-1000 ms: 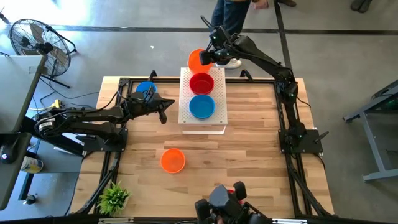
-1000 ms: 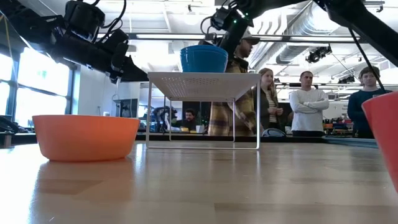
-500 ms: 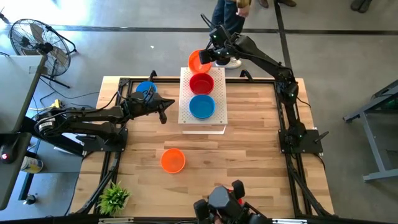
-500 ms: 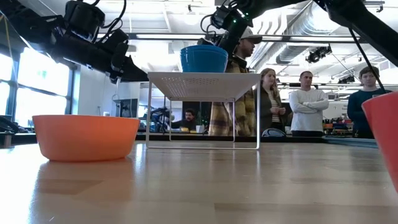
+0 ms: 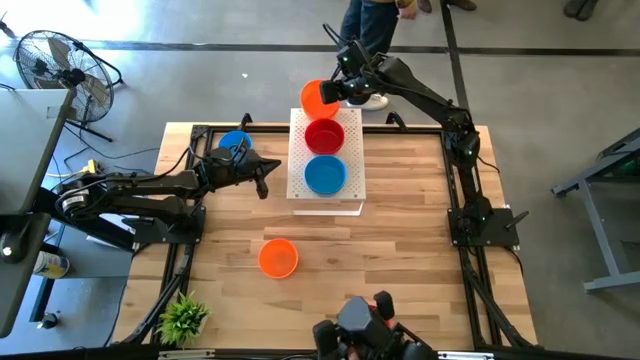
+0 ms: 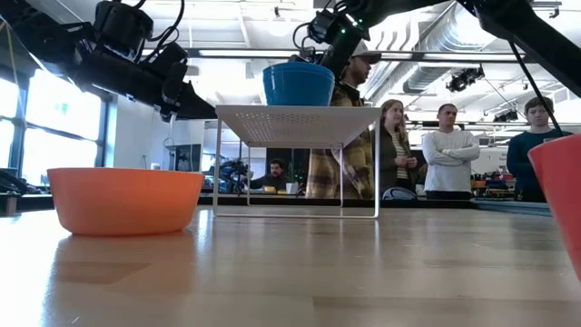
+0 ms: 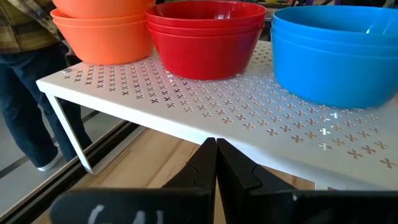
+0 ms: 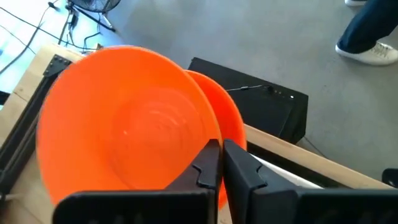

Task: Pick & Place Mini bowls
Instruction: Stack the orange bowl on top of the other orange bowls on the shelf

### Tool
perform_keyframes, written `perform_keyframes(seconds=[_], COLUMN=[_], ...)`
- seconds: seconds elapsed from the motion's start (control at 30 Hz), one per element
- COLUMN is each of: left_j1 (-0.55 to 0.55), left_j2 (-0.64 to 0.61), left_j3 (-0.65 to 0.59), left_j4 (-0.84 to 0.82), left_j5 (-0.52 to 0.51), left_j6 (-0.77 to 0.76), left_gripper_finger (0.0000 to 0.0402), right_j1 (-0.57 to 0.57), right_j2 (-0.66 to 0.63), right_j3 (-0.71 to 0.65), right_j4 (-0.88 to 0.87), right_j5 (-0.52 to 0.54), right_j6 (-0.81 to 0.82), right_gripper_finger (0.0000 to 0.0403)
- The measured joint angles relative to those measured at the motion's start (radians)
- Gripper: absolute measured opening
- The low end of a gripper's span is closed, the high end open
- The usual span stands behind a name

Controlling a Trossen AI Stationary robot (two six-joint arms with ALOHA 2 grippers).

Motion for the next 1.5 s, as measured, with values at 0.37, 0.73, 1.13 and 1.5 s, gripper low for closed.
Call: perform_keyframes(seconds=[0.37, 0.73, 1.13, 1.5], left_j1=[0.0, 0.0, 0.0, 0.0], left_j2=[0.0, 0.0, 0.0, 0.0], left_j3=[0.0, 0.0, 0.0, 0.0], left_j4=[-0.001, -0.002, -0.015, -0.016], left_j5=[0.0, 0.0, 0.001, 0.022], left_j6=[0.0, 0.0, 0.0, 0.0], left_gripper_finger=[0.0005, 0.0005, 0.0005, 0.0005], right_j1=[-0.003, -0.004, 0.046, 0.089], right_j2=[0.0, -0.001, -0.078, -0.419], right_j3=[0.0, 0.0, -0.036, -0.736], right_j4=[-0.023, -0.016, -0.027, 0.662], right_j5=[-0.006, -0.005, 0.022, -0.064], right_j6=[0.016, -0.018, -0.398, -0.451], right_gripper_finger=[0.0022, 0.0078, 0.0007, 0.0001])
